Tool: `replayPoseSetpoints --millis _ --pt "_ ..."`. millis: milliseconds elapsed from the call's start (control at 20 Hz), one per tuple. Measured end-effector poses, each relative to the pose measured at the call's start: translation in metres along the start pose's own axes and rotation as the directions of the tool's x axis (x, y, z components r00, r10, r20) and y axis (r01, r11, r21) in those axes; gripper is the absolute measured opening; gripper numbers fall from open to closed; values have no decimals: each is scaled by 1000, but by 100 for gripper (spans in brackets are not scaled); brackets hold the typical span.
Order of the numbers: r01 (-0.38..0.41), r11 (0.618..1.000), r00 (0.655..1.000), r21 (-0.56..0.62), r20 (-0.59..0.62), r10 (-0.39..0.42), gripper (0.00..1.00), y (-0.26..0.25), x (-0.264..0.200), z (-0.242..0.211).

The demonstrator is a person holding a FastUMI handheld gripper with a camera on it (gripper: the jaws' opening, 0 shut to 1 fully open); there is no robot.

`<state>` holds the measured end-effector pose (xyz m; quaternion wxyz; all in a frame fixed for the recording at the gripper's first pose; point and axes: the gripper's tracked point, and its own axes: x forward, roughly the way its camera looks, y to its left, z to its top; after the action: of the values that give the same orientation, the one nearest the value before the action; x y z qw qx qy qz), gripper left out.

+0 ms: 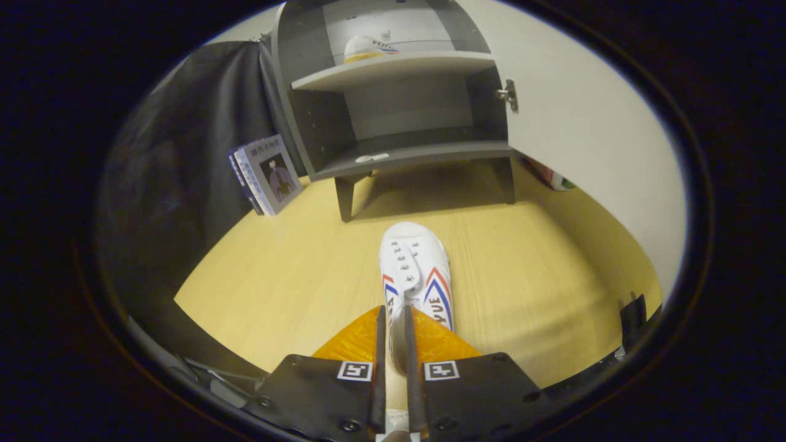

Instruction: Open the shoe cabinet door, grab the shoes and put them into the shoe cabinet, then close the shoe cabinet door.

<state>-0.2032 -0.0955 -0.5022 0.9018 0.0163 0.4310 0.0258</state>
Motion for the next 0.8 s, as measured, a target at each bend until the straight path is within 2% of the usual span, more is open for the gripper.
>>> replayPoseSetpoints --millis 300,400,500,600,800 --pt "29 999 998 -11 -51 -30 17 9 44 -6" --pt "48 999 998 -18 -31 -48 17 10 50 1" --pt "69 995 997 -73 -22 -71 17 9 49 3" --pt "91 980 995 -176 -30 -98 3 12 47 1" --pt "86 991 996 -105 -13 -88 2 20 47 16"
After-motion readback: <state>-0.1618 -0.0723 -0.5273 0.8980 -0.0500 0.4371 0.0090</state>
